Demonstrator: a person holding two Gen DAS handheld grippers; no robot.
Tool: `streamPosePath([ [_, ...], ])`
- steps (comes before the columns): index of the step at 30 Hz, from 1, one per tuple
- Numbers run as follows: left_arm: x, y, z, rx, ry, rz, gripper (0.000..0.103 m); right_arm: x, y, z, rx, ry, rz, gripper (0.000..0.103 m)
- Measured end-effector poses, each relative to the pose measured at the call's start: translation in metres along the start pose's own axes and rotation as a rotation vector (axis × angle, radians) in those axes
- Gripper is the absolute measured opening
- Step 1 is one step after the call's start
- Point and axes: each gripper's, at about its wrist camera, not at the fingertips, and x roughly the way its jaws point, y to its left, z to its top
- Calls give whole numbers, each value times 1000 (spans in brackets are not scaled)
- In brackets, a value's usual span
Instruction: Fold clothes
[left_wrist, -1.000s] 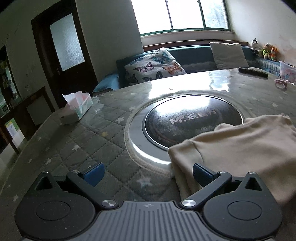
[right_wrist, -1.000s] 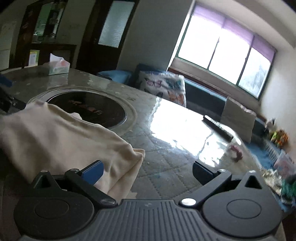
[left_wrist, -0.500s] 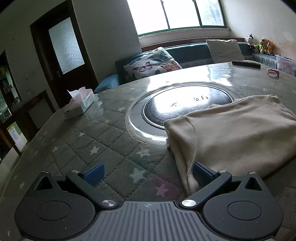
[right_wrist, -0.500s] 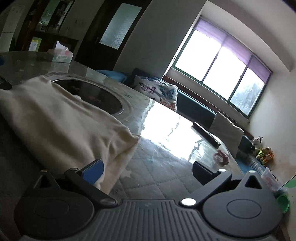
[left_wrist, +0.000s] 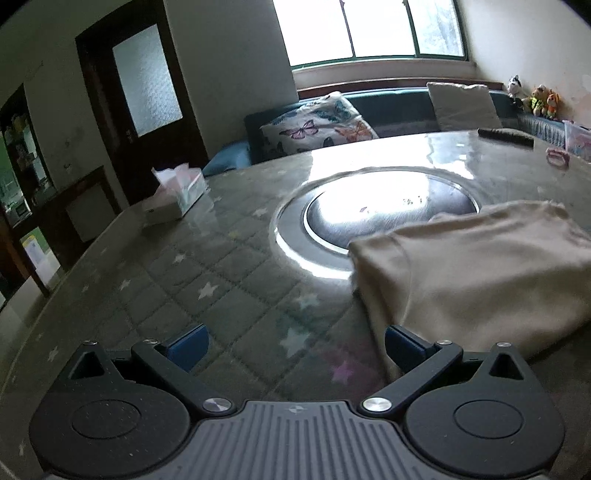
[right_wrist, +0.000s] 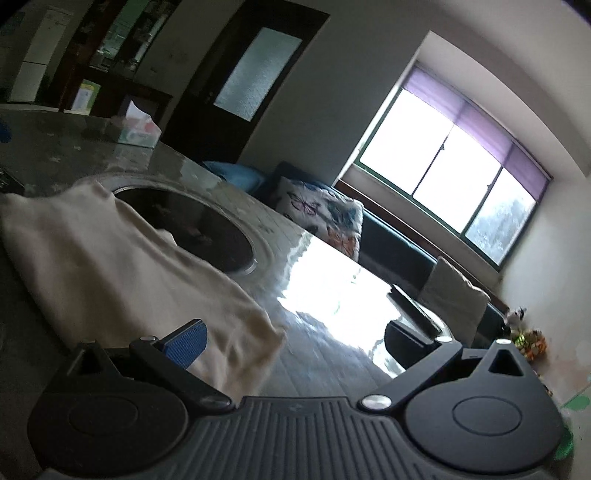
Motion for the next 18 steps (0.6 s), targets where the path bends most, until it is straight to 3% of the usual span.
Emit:
streamPosePath([
  [8,24,-31,26,43,-27,-68,103,18,33,24,-46,-59,104,103],
  [13,41,-39,31,40,-7,-70,103,24,51,30,-58,-81,183,103],
  [18,47,-39,28,30,3,-73,103,29,57,25,-74,-60,193,103],
])
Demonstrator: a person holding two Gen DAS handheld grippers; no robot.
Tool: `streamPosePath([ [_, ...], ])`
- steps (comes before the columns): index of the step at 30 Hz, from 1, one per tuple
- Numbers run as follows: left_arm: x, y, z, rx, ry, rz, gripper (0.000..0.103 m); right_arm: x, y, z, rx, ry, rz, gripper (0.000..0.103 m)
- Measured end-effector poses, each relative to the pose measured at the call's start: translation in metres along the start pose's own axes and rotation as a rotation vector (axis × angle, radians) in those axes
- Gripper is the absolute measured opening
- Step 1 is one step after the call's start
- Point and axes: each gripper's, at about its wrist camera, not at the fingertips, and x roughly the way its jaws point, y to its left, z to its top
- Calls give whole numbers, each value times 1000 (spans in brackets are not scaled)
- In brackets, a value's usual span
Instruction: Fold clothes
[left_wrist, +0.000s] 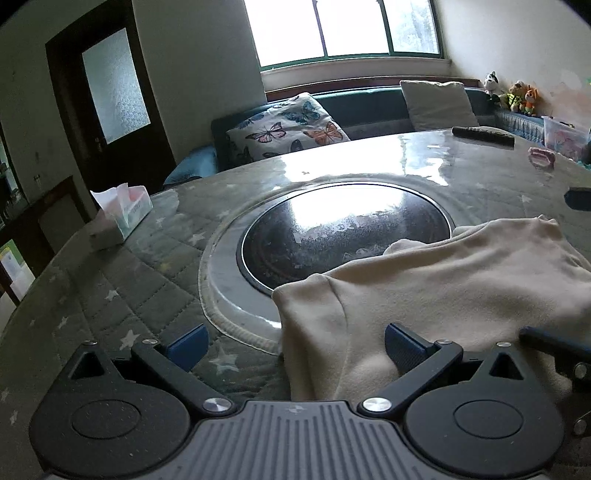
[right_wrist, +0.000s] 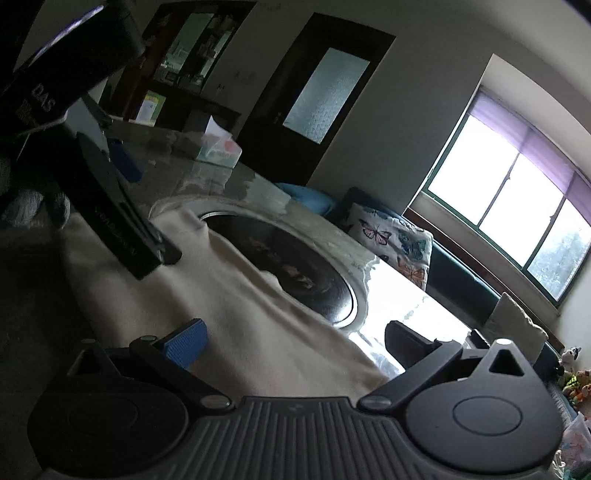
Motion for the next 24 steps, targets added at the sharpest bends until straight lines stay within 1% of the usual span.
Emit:
streamPosePath([
  [3,0,0,0,-2,1,-2,103,-1,-7,-7,16,22,-32,103],
  [9,1,0,0,-3,1,-4,103,-14,-26,-22,104,56,-82,103],
  [15,2,1,0,-4,1,-7,103,-26,-37,-28,147,65,-90,103],
  [19,2,2,-1,-7,0,-9,103,-22,-39,-28,137,79,-128,103],
  [24,3,3,-1,-12,1,-16,103,-14,-40,-45,111,145,-168,103],
])
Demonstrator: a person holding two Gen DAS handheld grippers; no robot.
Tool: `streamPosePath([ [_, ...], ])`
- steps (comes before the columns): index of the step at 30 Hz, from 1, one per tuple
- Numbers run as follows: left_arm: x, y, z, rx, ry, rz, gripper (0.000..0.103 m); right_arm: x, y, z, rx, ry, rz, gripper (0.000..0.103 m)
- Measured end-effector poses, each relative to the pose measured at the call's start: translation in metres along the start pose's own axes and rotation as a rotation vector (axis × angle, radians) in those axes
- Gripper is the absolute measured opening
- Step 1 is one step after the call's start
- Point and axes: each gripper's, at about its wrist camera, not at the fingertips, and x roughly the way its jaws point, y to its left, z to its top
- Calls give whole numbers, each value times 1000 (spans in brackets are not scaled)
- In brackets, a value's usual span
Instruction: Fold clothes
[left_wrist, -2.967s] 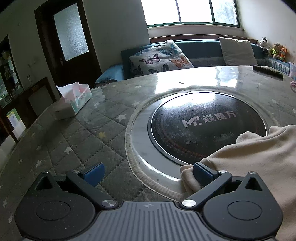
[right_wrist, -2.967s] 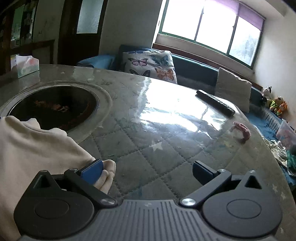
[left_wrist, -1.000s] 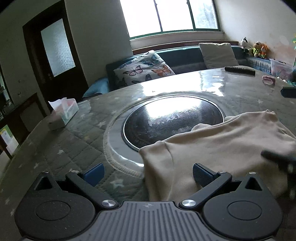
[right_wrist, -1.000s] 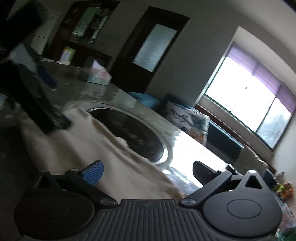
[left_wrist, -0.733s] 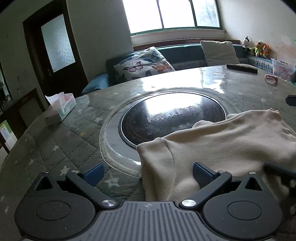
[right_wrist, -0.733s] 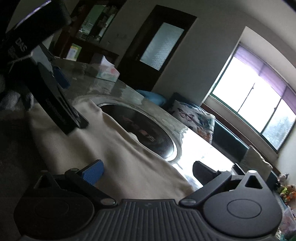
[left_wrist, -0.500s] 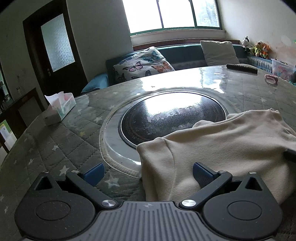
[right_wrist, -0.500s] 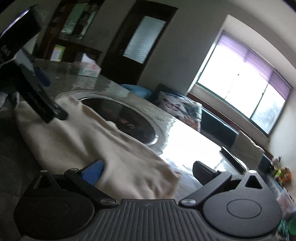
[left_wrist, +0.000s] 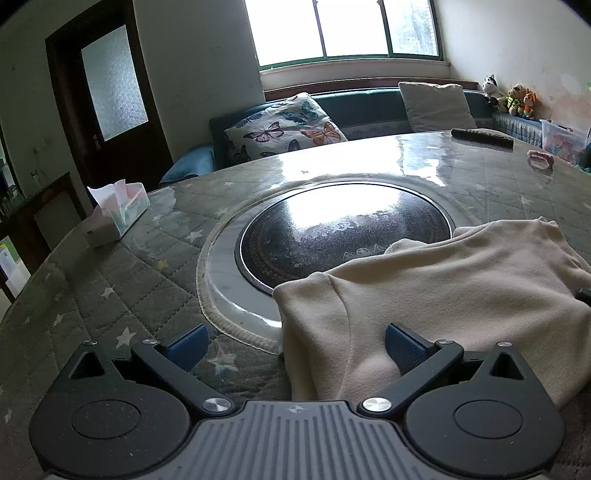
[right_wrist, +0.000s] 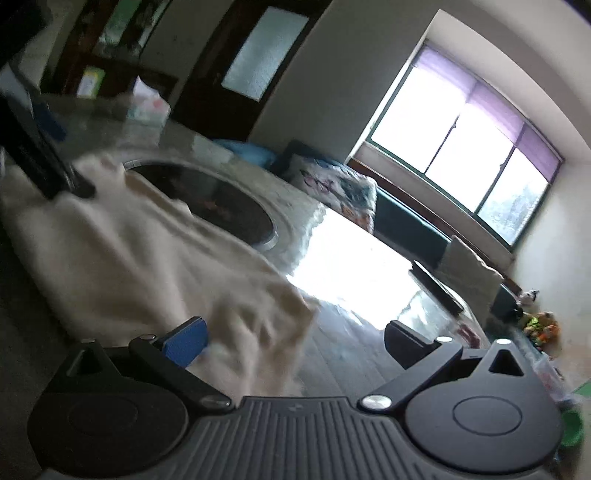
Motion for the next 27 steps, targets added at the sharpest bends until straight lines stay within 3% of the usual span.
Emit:
streamPosePath([
  [6,0,-1,1,2,1,3,103,-4,-13,0,23,26,-10,103],
  [16,-6,-12,14,37,-24,-10,103,17,20,44,-74,-107,118,103],
  [20,-3,-12,17,41,-18,-11,103,27,38,45,-137,-97,149,103],
  [27,3,-23,35,63,-41,-52,103,32,21,52,-91,-83,140,103],
])
